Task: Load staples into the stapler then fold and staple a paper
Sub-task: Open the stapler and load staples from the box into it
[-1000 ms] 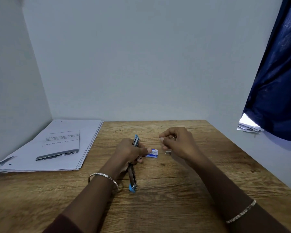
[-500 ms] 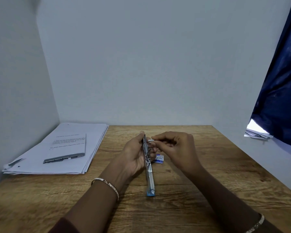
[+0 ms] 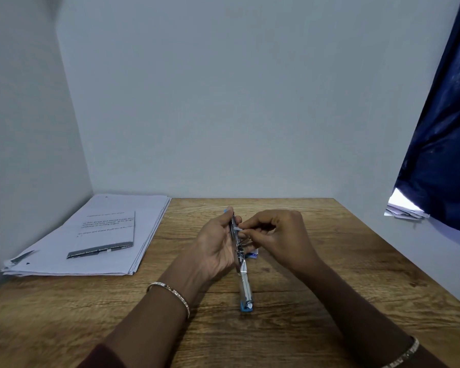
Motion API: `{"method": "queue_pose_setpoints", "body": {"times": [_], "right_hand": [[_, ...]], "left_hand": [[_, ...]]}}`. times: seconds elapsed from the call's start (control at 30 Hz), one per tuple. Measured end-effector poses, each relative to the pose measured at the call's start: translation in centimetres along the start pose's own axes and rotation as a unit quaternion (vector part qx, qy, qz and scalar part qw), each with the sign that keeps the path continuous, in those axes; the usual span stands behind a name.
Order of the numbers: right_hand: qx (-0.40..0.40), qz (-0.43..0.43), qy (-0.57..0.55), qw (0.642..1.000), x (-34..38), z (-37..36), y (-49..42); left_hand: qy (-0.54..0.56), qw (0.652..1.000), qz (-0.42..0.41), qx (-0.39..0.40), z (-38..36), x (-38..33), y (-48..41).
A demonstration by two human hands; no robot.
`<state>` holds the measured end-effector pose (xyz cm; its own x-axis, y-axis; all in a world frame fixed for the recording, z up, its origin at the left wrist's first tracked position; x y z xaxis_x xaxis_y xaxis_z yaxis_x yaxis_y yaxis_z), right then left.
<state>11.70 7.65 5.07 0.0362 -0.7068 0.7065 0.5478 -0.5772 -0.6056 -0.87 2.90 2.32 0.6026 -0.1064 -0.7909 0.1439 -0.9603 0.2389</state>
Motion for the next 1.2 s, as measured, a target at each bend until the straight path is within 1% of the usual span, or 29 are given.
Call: {"method": "queue_pose_setpoints", "body": {"times": [0.2, 0.4, 0.57, 0.7, 0.8, 0.87, 0.93, 1.0, 1.07, 1.2], "right_hand": [[0.019, 0.03, 0.063, 0.997, 0.1, 0.1, -0.2], [0.066, 0.037, 0.054, 0.996, 0.3, -0.1, -0.1], [0.086, 0.016, 0.052, 0.995, 0.1, -0.3, -0.2], [0.081, -0.028, 0.024, 0.996, -0.2, -0.3, -0.3], [0.086, -0.116, -0.056, 0.988, -0.8, -0.2, -0.3], [0.082, -0.175, -0.13, 0.973, -1.1, -0.1, 0.0], [0.076, -0.223, -0.206, 0.95, -1.4, -0.1, 0.3], [0.063, -0.253, -0.248, 0.933, -1.5, 0.0, 0.4], [0.049, -0.263, -0.251, 0.93, -1.4, 0.0, 0.4], [0.019, -0.244, -0.2, 0.949, -1.3, -0.2, 0.4]], "left_hand": [[-0.013, 1.0, 0.004, -0.013, 0.1, 0.1, 0.0], [-0.048, 0.999, 0.004, -0.019, 0.2, 0.1, 0.2], [-0.04, 0.999, 0.003, -0.022, 0.3, -0.1, 0.3], [-0.014, 1.0, 0.013, -0.005, 0.2, 0.0, 0.6], [-0.028, 0.999, 0.019, -0.005, 0.0, 0.3, 0.4], [-0.042, 0.999, 0.024, -0.003, -0.3, 0.7, 0.5], [-0.038, 0.999, 0.032, 0.007, -0.6, 1.0, 0.6], [-0.024, 0.999, 0.041, 0.018, -0.7, 1.2, 0.7], [-0.015, 0.999, 0.044, 0.027, -0.6, 1.2, 0.7], [-0.008, 0.997, 0.055, 0.05, -0.7, 1.2, 0.7]]}}
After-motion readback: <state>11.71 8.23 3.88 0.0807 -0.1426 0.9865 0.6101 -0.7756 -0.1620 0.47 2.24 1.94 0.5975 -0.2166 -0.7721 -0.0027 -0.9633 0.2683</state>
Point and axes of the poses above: each hand's wrist, its own y-axis away from the middle knuckle, its own z-axis out of the back of the hand, x = y × z, the point moved 3 cm from there along -y, towards the middle knuckle, and after that the axes turned 10 degrees about -y, right-handed, at the moved point
